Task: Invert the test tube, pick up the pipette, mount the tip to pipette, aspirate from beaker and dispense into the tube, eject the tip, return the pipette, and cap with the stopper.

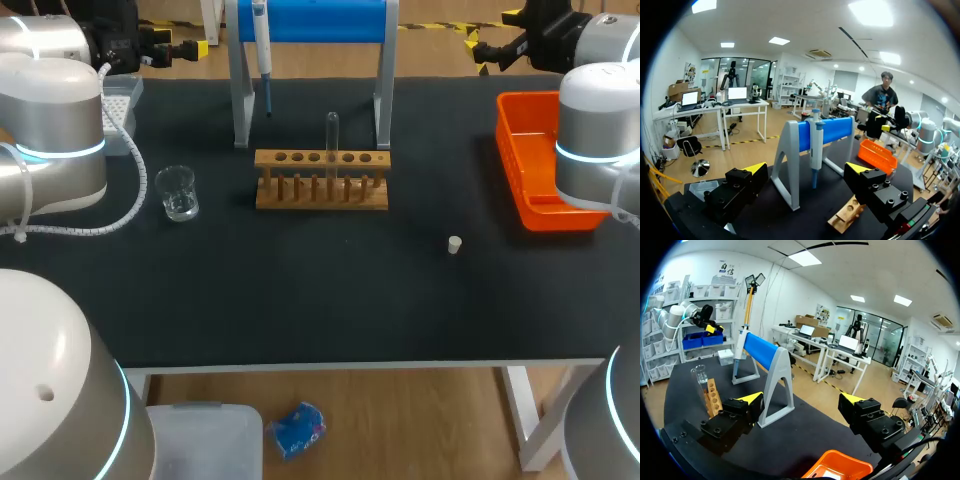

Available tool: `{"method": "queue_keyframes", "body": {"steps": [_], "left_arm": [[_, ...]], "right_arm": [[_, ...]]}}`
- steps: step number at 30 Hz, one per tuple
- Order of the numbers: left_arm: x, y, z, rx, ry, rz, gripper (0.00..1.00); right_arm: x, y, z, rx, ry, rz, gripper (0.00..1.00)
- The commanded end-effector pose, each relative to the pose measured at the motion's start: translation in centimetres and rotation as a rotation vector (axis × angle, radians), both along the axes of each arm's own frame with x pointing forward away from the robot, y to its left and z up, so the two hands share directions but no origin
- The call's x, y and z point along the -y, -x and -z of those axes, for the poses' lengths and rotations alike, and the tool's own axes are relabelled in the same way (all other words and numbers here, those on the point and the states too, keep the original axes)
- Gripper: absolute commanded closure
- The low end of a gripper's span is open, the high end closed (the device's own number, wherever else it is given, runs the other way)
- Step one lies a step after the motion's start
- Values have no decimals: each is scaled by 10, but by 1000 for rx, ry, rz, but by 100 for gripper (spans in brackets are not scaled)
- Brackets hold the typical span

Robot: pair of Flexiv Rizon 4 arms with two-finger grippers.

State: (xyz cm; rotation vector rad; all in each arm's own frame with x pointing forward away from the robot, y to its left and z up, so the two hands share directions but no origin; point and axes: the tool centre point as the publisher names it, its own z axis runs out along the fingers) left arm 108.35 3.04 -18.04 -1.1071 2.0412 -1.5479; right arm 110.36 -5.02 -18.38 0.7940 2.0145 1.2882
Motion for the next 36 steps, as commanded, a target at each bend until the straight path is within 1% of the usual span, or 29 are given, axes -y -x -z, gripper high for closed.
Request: {"method": "queue_keyframes", "body": {"steps": [1,27,28,29,30,31,33,35,36], "left_arm": [[0,0,1,4,1,-3,0],[0,0,1,4,1,-3,0],[0,6,-8,41,1,10,0],[0,13,-15,79,-43,38,0],[2,21,-23,123,-57,62,0],[3,29,-30,149,-37,88,0],[7,45,-40,192,-45,137,0],[10,59,-44,194,-59,173,0],[11,66,-45,216,-70,188,0]], "right_arm": [[0,0,0,0,-1,-1,0],[0,0,0,0,-1,-1,0],[0,0,0,0,-1,-1,0],[-1,6,-5,6,-16,-21,0],[-3,12,-11,17,-34,-46,0],[-5,18,-15,25,-47,-69,0],[-8,32,-24,40,-82,-119,0],[-13,47,-29,45,-105,-182,0],[-15,54,-31,49,-106,-214,0]]}}
